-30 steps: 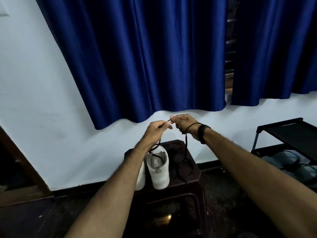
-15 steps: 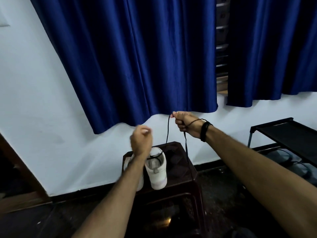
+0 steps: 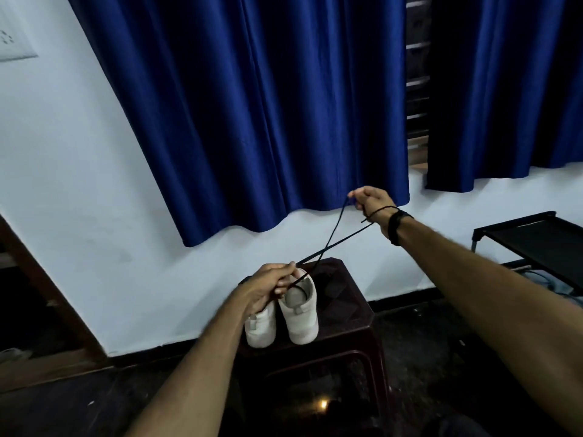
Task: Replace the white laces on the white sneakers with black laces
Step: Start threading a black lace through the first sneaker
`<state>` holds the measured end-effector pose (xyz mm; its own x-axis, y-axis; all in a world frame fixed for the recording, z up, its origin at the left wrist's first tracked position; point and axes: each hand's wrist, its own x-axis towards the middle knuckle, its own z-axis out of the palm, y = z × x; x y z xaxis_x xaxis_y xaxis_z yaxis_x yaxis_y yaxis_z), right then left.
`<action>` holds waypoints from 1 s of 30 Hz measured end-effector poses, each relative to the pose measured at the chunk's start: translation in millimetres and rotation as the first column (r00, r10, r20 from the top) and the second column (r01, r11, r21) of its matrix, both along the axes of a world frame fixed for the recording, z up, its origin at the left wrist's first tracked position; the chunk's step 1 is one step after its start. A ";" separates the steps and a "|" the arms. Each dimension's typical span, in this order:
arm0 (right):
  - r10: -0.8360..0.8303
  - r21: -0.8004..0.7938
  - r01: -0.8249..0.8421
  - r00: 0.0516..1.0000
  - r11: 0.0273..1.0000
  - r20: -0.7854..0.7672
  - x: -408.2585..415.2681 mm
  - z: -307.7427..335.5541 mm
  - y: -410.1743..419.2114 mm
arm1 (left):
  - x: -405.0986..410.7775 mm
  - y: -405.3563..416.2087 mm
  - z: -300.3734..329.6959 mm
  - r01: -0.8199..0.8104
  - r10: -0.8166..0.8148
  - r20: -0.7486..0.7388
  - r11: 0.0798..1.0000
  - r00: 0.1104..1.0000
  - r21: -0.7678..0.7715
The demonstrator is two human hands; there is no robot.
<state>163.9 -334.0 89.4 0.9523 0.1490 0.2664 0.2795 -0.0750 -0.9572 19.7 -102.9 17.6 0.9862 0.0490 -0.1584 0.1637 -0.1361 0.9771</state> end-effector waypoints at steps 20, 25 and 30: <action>0.576 -0.025 -0.621 0.741 0.784 -0.345 -10.7 -87.4 76.3 | 76.0 -2.0 -0.6 -0.301 0.167 0.280 0.777 0.945 0.553; 0.373 -0.315 -0.403 0.915 0.859 -0.155 15.9 -114.2 69.4 | 92.0 5.0 -23.7 -0.346 0.236 0.275 0.807 0.932 0.480; 0.374 -0.359 -0.418 0.908 0.834 -0.187 33.4 -146.0 76.2 | 103.5 6.6 -57.5 -0.228 0.159 0.181 0.847 0.971 0.480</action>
